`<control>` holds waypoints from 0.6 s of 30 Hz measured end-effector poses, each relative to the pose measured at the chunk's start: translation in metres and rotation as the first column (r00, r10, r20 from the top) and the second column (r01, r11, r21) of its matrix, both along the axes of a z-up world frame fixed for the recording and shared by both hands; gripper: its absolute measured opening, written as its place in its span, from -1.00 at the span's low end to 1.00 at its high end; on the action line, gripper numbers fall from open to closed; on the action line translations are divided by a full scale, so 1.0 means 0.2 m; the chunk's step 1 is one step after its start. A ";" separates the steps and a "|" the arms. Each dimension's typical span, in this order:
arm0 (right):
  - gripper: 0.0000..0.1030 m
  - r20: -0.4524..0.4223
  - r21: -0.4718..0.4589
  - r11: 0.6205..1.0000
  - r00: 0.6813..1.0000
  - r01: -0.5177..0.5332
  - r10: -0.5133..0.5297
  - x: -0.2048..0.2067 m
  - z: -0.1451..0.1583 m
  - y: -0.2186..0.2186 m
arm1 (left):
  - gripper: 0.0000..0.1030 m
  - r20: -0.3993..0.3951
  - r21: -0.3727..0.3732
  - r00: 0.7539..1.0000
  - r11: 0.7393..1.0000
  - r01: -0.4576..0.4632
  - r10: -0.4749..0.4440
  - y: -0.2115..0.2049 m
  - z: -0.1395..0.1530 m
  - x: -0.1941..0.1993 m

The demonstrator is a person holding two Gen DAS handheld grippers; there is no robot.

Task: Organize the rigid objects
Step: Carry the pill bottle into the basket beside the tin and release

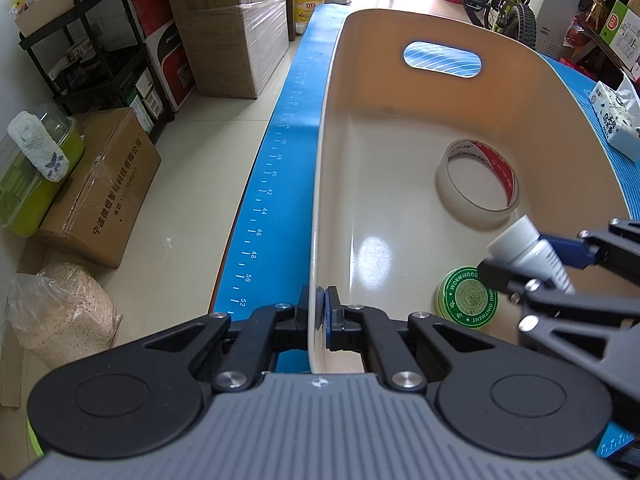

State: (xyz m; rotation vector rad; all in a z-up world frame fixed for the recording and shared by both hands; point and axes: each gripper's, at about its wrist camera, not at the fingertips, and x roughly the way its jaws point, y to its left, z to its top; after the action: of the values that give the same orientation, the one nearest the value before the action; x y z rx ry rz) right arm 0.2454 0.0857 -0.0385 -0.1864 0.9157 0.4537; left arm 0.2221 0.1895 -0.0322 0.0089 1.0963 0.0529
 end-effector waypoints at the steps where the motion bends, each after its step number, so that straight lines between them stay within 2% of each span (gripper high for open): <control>1: -0.09 -0.005 -0.010 1.000 1.000 -0.007 0.007 0.00 -0.01 0.01 | -0.88 0.000 0.000 1.000 1.000 0.000 0.000 0.00 0.00 0.00; 7: 0.12 -0.024 0.062 0.998 1.000 0.005 -0.003 -0.01 0.01 -0.02 | -0.88 0.001 -0.001 1.000 1.000 0.001 -0.001 -0.01 0.00 0.00; 13: 0.37 0.065 0.130 0.991 0.997 0.030 -0.039 -0.07 0.13 -0.09 | -0.88 0.003 -0.006 1.000 1.000 0.001 -0.001 -0.01 0.01 0.01; 18: 0.42 0.099 0.199 0.974 0.987 0.108 -0.130 -0.06 0.23 -0.24 | -0.88 0.003 -0.006 1.000 1.000 0.001 -0.001 -0.02 0.01 0.01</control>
State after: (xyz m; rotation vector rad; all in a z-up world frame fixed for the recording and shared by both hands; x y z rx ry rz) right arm 0.2327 0.0376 0.0081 0.0209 0.7640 0.4141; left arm 0.2249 0.1864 -0.0307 0.0039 1.0938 0.0489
